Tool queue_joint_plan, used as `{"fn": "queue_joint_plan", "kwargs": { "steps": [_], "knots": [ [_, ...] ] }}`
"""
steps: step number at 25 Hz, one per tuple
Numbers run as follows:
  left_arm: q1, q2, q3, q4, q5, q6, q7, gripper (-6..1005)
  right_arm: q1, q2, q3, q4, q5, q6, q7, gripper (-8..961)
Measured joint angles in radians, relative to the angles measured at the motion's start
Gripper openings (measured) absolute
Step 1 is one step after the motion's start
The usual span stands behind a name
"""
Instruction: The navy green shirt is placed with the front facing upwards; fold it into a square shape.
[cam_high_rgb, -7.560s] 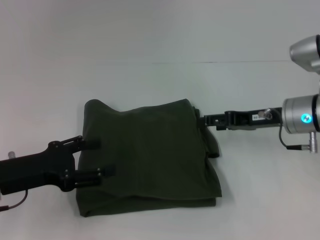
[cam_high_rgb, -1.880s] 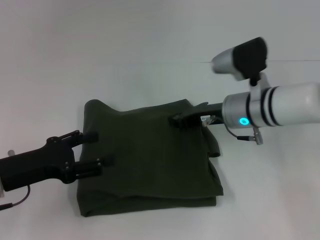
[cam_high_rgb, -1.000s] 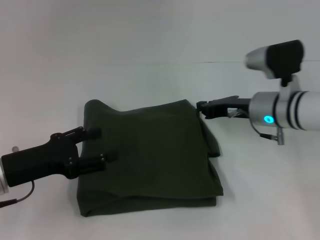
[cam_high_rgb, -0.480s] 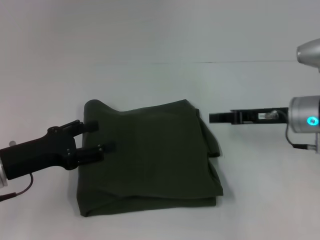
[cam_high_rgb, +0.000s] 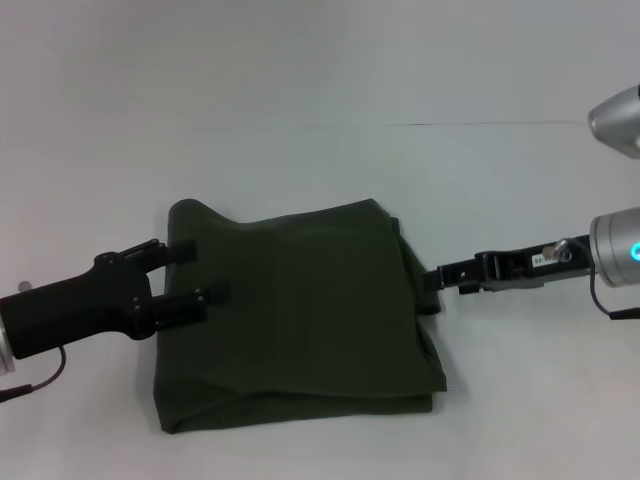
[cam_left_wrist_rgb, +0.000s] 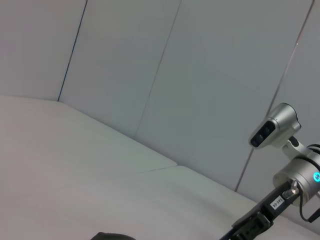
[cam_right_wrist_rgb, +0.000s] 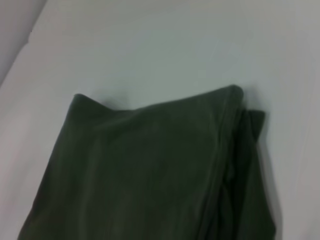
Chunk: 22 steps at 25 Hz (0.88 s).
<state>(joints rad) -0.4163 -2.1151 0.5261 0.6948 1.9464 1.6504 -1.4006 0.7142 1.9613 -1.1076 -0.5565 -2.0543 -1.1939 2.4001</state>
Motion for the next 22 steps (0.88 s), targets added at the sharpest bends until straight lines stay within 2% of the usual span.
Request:
{"fn": "queue_joint_plan", "kwargs": {
  "steps": [5, 11, 22],
  "knots": [
    [0.001, 0.001, 0.000, 0.000, 0.000, -0.006, 0.002, 885, 0.007, 0.009, 0.004, 0.013, -0.015, 0.020, 0.012, 740],
    [0.000, 0.001, 0.000, 0.003, 0.000, -0.009, 0.003, 885, 0.041, 0.018, 0.005, 0.067, -0.016, 0.064, 0.018, 808],
    [0.001, 0.003, -0.010, 0.003, -0.001, -0.021, 0.015, 886, 0.072, 0.037, -0.002, 0.091, -0.022, 0.097, 0.057, 806]
  ]
}}
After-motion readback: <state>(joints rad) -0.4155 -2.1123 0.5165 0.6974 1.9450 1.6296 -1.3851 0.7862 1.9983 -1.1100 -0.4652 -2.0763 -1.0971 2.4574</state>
